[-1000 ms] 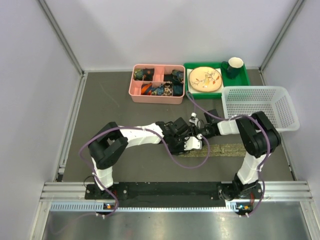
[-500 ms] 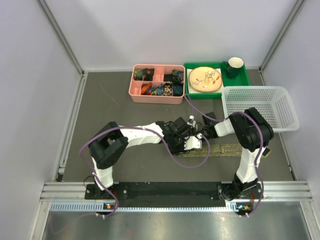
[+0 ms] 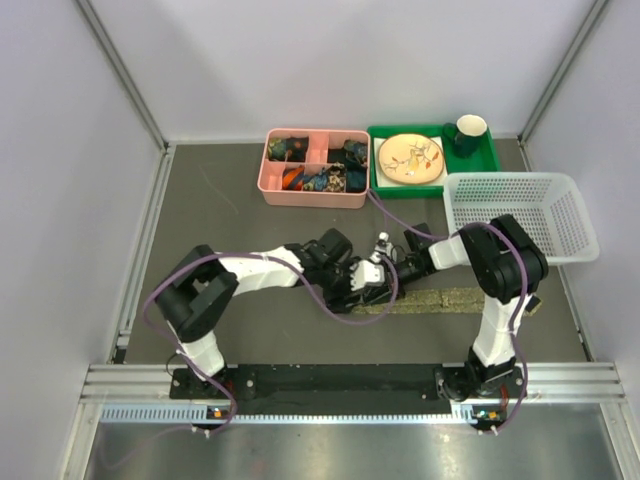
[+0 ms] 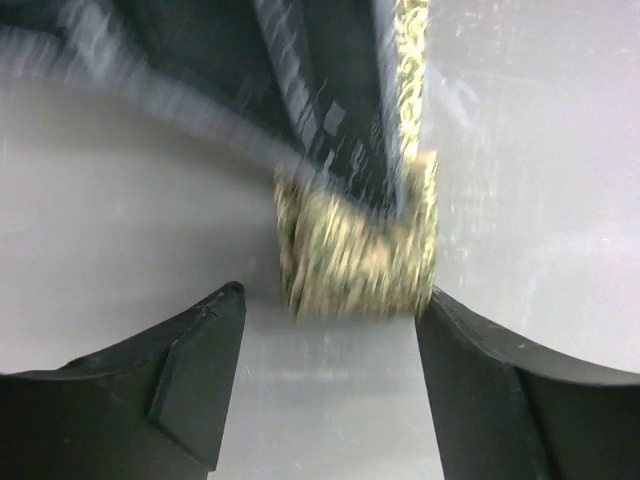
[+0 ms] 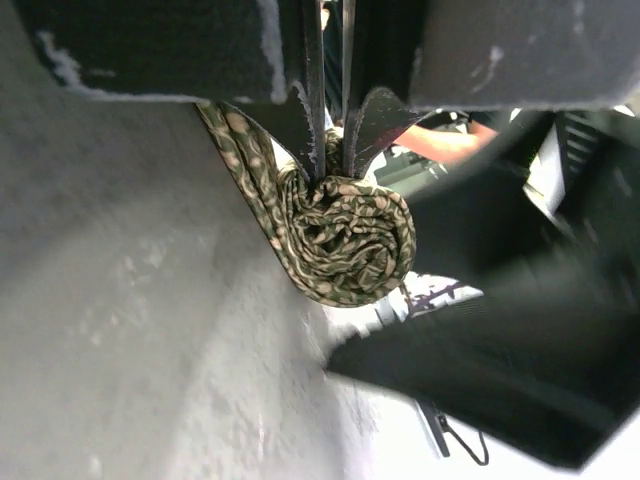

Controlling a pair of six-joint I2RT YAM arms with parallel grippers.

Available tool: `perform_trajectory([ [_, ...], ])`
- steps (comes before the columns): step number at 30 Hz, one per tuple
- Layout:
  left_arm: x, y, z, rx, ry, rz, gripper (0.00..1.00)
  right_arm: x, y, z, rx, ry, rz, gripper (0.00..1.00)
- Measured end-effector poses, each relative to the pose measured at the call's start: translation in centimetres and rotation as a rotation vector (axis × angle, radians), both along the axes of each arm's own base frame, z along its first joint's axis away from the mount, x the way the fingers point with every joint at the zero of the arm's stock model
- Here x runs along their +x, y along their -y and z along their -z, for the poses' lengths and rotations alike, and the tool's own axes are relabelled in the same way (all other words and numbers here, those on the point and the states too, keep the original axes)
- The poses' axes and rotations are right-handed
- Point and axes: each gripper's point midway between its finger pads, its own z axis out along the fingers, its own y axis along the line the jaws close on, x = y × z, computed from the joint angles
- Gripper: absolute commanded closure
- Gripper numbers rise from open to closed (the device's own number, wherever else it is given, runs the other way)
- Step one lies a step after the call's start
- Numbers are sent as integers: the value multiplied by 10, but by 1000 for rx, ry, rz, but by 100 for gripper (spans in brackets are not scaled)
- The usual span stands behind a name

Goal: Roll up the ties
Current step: Roll the tie at the center of the board.

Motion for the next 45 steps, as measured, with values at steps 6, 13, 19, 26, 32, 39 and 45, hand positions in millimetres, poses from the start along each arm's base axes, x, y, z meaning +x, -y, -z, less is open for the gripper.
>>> perform_trajectory([
  [6, 7, -25, -8, -253, -107, -155, 17, -2, 7, 3, -62, 4, -8, 100],
  [13, -6, 0, -14, -478, -139, -106, 19, -5, 16, 8, -154, 4, -9, 100],
  [19, -9, 21, -10, -571, -91, -21, 26, -2, 20, 9, -172, -1, -5, 100],
  [26, -13, 38, -1, -626, -2, 77, 59, 0, 21, 9, -155, 8, -15, 100],
  [32, -11, 41, -1, -611, 45, 130, 78, 3, 23, 8, -146, 6, -4, 100],
  [39, -5, 42, -2, -394, 32, 132, 84, 4, 26, 6, -162, 5, -2, 82],
  [45, 3, 31, -3, -225, 58, 99, 85, 7, 40, -5, -228, 74, 4, 59],
])
